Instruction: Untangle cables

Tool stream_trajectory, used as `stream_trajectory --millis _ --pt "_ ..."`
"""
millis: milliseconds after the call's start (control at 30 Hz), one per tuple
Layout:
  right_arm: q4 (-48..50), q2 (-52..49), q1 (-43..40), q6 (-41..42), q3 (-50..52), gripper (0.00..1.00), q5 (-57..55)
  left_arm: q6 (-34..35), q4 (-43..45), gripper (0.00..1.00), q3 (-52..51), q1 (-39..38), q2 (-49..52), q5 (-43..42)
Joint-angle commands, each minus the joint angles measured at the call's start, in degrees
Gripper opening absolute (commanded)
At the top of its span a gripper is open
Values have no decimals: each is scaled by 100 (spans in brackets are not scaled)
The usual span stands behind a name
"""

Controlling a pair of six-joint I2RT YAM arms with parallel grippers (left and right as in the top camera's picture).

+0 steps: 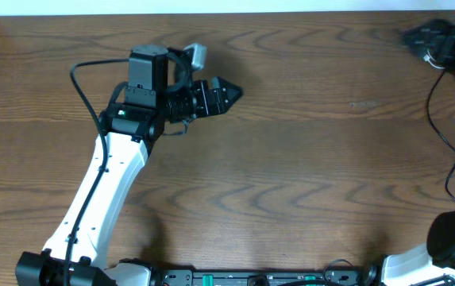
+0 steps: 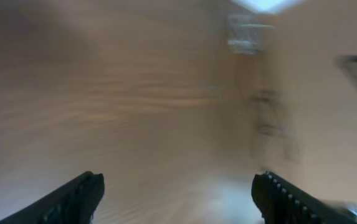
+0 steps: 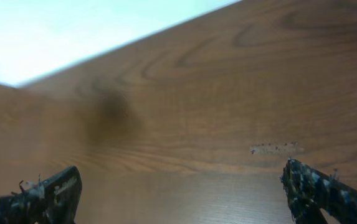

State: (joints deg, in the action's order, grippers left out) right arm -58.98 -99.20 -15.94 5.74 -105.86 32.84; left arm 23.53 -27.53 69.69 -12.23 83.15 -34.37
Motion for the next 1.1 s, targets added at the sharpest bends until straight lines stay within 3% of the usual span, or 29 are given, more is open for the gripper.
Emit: stream_trajectory --millis 0,167,233,500,1067 --pt "-26 125 463 -289 -26 99 -1248 -109 -293 82 -13 0 -55 2190" --pt "-44 444 968 -621 -26 99 -2181 -402 -680 82 264 4 -352 3040" --pt "-44 686 1110 -629 -26 99 -2557 -538 -719 87 398 4 -540 3246" --pt "-350 2068 1263 -623 -26 99 -2752 -721 -658 94 455 4 -1257 3250" --pt "-1722 3873 1261 -623 -26 99 -2754 -721 -697 95 444 4 -1244 3248"
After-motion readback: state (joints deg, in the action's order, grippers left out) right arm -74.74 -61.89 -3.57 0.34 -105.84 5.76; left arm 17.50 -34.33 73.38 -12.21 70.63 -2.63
